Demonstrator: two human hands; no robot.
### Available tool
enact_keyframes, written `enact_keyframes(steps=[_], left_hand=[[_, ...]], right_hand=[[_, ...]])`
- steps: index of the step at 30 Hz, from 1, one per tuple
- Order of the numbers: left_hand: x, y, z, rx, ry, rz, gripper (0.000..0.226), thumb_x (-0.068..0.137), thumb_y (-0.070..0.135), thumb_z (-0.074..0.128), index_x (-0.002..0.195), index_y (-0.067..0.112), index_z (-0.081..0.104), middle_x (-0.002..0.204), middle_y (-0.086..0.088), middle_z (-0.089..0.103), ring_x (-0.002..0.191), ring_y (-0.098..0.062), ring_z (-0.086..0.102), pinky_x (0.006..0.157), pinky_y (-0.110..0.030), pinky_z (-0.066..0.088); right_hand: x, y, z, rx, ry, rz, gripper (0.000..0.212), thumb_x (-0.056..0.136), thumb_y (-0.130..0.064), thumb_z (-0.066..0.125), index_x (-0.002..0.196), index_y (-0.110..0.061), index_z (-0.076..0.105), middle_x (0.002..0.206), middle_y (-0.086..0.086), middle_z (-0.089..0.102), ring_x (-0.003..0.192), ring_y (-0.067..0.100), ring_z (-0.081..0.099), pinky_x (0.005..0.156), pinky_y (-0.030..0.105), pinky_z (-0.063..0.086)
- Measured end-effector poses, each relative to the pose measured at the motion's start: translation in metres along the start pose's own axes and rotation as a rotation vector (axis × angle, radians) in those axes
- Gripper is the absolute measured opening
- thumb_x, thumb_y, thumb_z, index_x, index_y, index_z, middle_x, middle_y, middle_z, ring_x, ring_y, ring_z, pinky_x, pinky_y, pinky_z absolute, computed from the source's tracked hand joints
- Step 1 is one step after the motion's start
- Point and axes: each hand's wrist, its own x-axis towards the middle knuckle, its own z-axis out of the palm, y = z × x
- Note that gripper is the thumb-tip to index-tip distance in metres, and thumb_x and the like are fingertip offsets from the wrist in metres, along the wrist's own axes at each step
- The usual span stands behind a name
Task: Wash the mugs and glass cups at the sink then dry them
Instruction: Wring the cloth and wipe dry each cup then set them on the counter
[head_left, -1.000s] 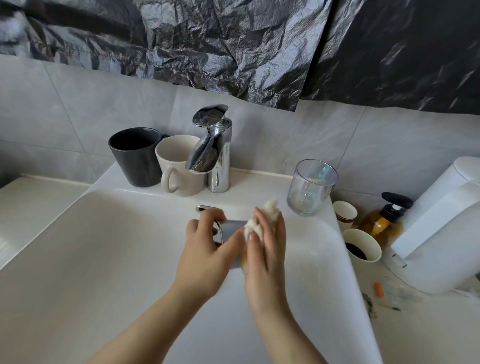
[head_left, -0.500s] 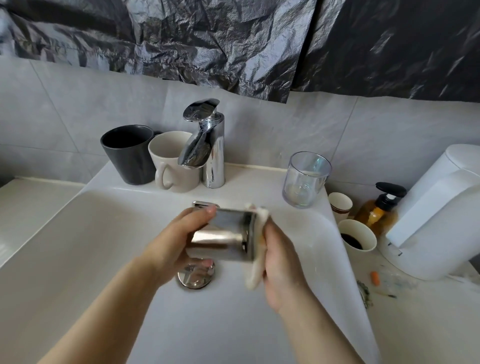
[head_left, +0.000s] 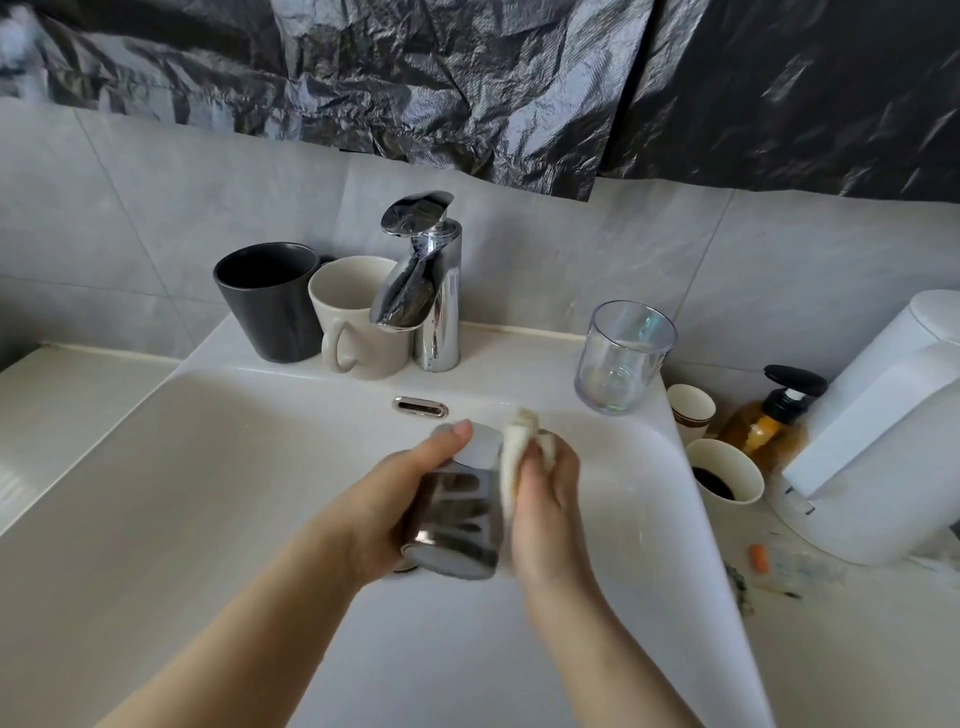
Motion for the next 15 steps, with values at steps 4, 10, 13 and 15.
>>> enact_keyframes(steps=[4, 10, 13, 15], left_hand=[[-0.003, -0.003, 0.005, 0.058, -0.084, -0.08, 0.048, 0.067, 0.047, 0.073, 0.092, 0.006, 0.065, 0.083, -0.012, 0.072, 0.069, -0.024, 0.069, 0.065, -0.03, 0.052], [-0.007, 0.006, -0.017, 0.15, -0.12, -0.126, 0.055, 0.046, 0.05, 0.082, 0.079, 0.007, 0.075, 0.087, -0.017, 0.067, 0.079, -0.029, 0.062, 0.086, -0.04, 0.044], [-0.009, 0.007, -0.018, 0.171, -0.175, -0.133, 0.054, 0.052, 0.048, 0.081, 0.085, 0.007, 0.073, 0.087, -0.017, 0.067, 0.081, -0.029, 0.062, 0.088, -0.041, 0.044], [-0.009, 0.01, -0.014, 0.1, -0.147, -0.107, 0.059, 0.061, 0.05, 0.079, 0.099, 0.006, 0.066, 0.092, -0.018, 0.067, 0.083, -0.032, 0.063, 0.086, -0.044, 0.047]], right_hand=[[0.006, 0.0, -0.006, -0.098, 0.062, -0.153, 0.037, 0.098, -0.036, 0.035, 0.078, -0.017, 0.06, 0.086, -0.002, 0.065, 0.079, 0.007, 0.06, 0.073, 0.026, 0.047], [-0.002, -0.006, -0.022, -0.186, -0.477, -0.12, 0.032, 0.059, -0.054, 0.068, 0.07, -0.024, 0.066, 0.06, -0.016, 0.061, 0.066, 0.001, 0.058, 0.062, 0.012, 0.045], [-0.004, -0.012, -0.022, -0.15, -0.46, -0.101, 0.028, 0.062, -0.051, 0.071, 0.06, -0.024, 0.066, 0.052, -0.013, 0.06, 0.06, 0.0, 0.058, 0.059, 0.011, 0.045], [-0.001, -0.009, -0.017, -0.093, -0.232, -0.075, 0.024, 0.078, -0.037, 0.072, 0.061, -0.02, 0.066, 0.048, -0.011, 0.061, 0.055, -0.001, 0.059, 0.055, 0.011, 0.046]])
